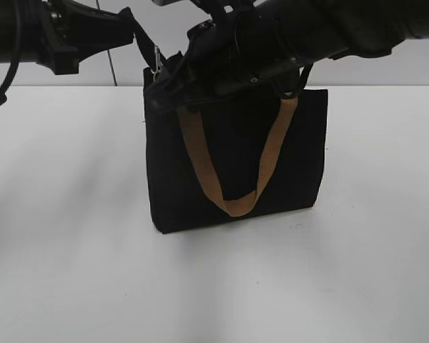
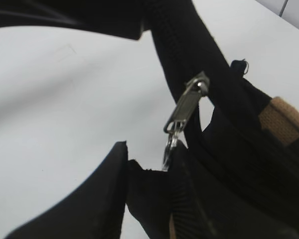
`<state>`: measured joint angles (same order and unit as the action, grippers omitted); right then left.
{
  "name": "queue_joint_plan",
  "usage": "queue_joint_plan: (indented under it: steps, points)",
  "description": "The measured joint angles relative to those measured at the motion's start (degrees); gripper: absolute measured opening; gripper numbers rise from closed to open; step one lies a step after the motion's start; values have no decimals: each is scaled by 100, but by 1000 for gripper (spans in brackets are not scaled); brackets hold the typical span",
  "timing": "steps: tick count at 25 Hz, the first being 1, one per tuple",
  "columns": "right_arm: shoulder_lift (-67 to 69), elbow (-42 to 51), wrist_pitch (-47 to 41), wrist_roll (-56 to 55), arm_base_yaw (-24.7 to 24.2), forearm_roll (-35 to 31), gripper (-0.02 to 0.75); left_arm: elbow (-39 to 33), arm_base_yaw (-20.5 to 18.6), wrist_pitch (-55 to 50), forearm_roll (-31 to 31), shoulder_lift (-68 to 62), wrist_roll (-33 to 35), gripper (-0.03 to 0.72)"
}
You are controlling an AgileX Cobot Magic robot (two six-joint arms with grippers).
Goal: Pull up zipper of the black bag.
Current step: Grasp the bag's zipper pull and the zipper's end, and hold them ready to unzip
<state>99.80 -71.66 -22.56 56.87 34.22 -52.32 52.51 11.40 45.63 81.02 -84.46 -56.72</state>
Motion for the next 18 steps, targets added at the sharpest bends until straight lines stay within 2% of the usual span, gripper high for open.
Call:
queue_joint_plan:
  steps: [11,18]
  points:
    - [-5,0,319,-18,0,0,223,0,0,-17,0,0,0,23]
    - [-5,0,321,-42,0,0,103,0,0,-17,0,0,0,23]
